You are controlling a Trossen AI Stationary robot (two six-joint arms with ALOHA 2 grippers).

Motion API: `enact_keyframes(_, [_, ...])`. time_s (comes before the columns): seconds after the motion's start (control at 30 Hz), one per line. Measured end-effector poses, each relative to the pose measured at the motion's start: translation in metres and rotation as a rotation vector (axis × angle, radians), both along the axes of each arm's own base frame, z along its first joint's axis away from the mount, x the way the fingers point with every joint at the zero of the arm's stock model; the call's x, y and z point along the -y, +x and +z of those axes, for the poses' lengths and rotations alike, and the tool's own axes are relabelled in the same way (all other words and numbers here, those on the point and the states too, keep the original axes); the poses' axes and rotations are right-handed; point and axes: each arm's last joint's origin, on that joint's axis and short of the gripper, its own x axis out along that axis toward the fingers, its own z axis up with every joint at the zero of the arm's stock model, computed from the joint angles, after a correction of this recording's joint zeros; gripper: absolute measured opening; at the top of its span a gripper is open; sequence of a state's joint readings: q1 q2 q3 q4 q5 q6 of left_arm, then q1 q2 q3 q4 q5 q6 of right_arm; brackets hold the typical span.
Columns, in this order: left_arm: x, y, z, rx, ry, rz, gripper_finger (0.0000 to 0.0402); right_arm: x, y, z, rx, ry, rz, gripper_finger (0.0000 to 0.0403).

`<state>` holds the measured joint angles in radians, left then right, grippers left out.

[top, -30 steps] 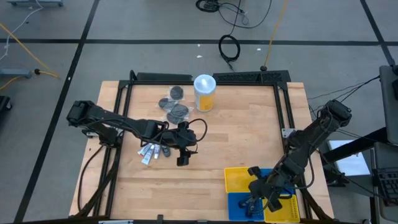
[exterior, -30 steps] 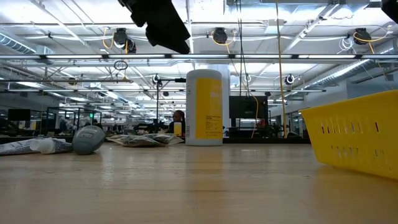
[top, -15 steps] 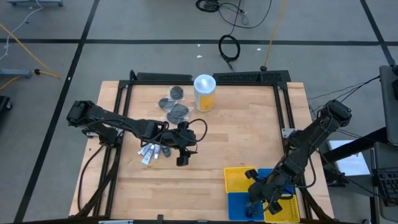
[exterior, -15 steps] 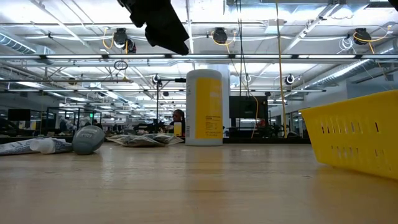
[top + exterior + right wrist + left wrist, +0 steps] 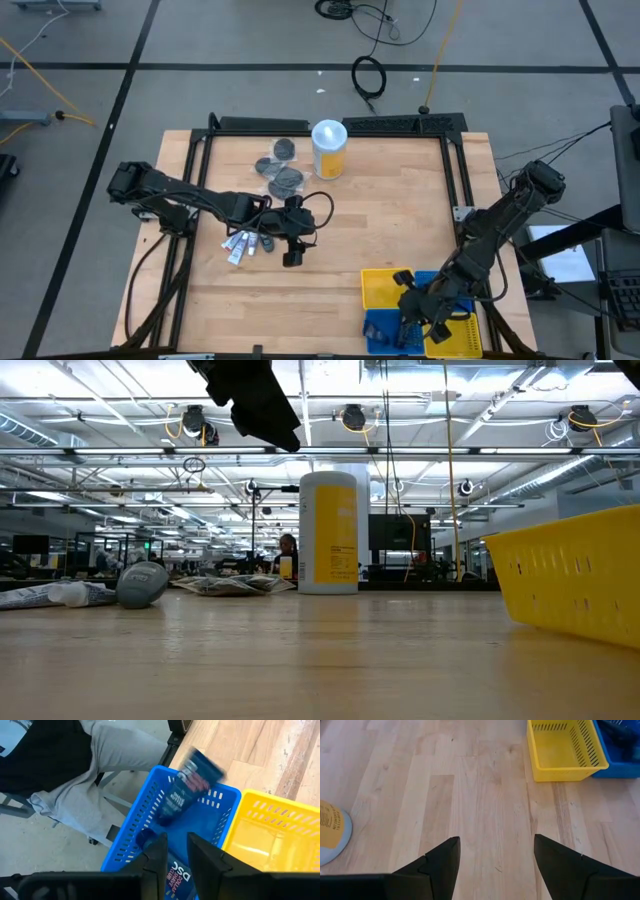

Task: Pick & Place Travel size toiletries
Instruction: Put the left toothpaste into the top yellow basket

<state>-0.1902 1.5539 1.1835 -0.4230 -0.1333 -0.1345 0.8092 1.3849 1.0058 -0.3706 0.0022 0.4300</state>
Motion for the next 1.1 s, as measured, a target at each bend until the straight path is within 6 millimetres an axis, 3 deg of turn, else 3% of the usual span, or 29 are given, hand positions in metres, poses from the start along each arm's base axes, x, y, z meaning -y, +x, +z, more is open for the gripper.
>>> enact_keyframes(0.4, [-0.001,-0.003,-0.003,-0.038,-0.013,0.040,0.0248,0.007,0.006,0.000,0.025,-0.033,0.013,0.0082])
enact_keyframes(0.77, [-0.016,-0.036,-0.022,-0.359,-0.027,0.512,0.0248,0.020,0.016,-0.002,0.036,-0.089,0.010,0.0080])
enact_keyframes(1.1, [-0.014,-0.066,-0.038,-0.596,-0.076,0.746,0.0248,0.038,0.027,-0.004,0.063,-0.170,0.031,0.0080])
